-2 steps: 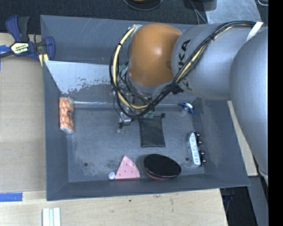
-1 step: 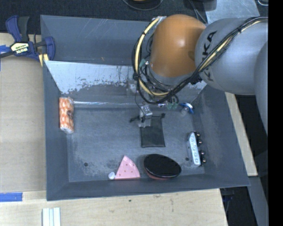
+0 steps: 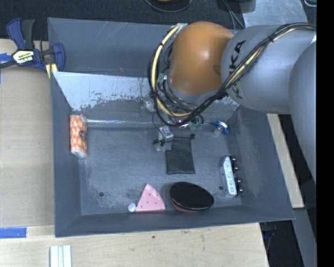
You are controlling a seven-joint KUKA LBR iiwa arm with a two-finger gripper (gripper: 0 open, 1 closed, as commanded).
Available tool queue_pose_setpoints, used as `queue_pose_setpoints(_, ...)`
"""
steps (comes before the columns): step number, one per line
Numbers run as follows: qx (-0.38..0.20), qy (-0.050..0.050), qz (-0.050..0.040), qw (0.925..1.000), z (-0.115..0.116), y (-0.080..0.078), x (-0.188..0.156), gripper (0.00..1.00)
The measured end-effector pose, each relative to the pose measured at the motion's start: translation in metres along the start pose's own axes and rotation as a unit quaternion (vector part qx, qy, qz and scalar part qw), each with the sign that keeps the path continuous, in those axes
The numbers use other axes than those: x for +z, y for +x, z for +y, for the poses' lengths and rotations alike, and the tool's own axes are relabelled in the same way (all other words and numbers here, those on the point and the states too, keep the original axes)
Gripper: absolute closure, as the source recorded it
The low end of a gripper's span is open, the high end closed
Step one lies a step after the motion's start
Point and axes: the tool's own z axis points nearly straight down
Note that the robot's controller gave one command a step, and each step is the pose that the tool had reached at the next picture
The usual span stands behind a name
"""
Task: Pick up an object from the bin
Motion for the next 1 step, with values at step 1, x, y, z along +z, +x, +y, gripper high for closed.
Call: queue_pose_setpoints(1, 0.023, 0.003, 0.0062, 0.9997, -0.0295, 0.0089, 0.003, 0.0)
